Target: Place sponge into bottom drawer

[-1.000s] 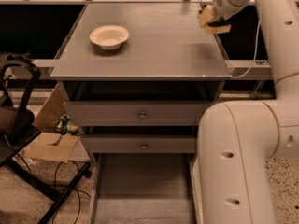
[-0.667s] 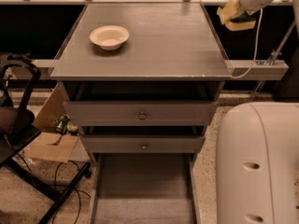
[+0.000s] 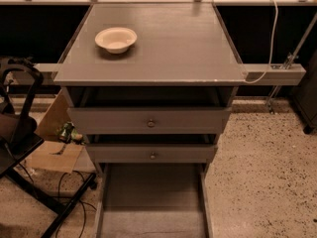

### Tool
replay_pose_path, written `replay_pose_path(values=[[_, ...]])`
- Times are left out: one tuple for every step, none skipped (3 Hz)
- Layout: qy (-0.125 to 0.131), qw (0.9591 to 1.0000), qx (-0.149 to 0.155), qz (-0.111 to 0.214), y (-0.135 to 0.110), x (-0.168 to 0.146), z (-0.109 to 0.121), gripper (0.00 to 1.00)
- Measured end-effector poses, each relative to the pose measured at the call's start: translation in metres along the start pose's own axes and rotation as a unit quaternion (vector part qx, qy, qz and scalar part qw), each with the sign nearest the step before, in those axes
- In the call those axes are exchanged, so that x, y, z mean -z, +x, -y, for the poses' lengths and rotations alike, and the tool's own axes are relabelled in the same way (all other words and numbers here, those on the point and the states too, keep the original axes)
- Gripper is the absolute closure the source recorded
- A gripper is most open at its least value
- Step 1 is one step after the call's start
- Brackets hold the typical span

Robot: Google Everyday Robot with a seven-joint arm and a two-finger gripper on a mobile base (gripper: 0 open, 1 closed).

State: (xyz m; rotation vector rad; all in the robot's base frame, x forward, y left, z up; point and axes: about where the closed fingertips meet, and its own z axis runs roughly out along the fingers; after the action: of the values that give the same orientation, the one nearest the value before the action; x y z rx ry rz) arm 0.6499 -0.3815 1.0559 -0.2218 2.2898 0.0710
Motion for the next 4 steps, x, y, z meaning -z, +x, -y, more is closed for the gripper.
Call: replay_pose_path(values=[[0.02,0.9953,-0.022,0.093,-0.003,0.102,-0.003,1.0],[-0.02,0.9915,-0.01,0.128,0.021,0.134,-0.048,1.0],[-0.058,0.9952,-0.008,0.078,0.103,0.095,-0.058,1.0],[-0.104,0.9944,-0.022,0.007,0.197,0.025,-0.067,1.0]])
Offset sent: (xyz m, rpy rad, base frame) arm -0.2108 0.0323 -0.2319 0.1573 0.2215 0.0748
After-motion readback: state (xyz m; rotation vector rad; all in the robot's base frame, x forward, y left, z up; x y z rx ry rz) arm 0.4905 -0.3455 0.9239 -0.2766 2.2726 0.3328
